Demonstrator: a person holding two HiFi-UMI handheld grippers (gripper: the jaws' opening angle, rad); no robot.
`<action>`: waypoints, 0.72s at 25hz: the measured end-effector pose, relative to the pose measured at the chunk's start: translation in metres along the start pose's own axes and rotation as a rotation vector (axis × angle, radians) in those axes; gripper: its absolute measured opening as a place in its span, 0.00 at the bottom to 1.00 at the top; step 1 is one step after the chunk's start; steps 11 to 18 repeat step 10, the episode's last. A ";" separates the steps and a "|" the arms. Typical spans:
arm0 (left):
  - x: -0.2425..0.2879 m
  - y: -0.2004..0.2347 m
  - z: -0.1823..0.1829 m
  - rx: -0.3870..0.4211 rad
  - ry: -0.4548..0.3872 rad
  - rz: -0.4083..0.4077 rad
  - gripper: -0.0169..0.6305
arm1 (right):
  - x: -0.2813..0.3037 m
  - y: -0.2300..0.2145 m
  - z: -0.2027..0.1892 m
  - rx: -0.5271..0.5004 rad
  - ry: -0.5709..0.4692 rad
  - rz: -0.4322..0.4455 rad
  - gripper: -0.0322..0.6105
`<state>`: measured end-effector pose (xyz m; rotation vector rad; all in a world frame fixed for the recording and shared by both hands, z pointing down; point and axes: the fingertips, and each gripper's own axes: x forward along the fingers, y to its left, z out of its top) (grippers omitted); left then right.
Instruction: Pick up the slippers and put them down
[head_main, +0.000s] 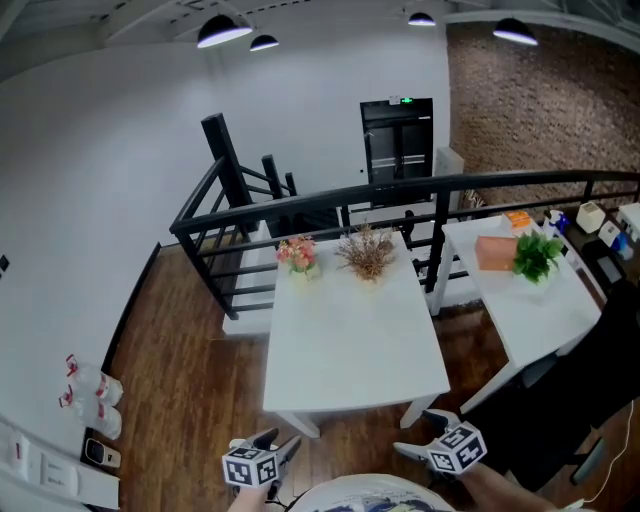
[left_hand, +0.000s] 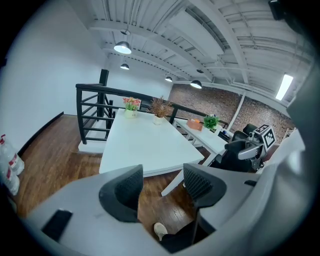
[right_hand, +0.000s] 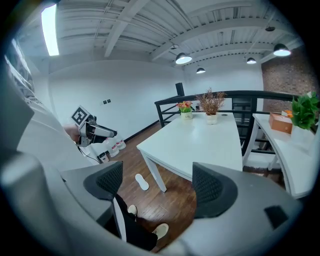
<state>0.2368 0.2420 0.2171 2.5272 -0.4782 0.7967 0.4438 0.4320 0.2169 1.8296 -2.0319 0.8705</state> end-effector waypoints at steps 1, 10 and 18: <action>0.000 0.000 -0.001 -0.003 -0.001 0.002 0.42 | 0.001 0.001 0.001 -0.005 -0.001 0.003 0.75; 0.006 0.004 -0.005 -0.017 0.002 0.012 0.42 | 0.010 0.002 0.000 -0.019 0.010 0.029 0.75; 0.006 0.004 -0.005 -0.017 0.002 0.012 0.42 | 0.010 0.002 0.000 -0.019 0.010 0.029 0.75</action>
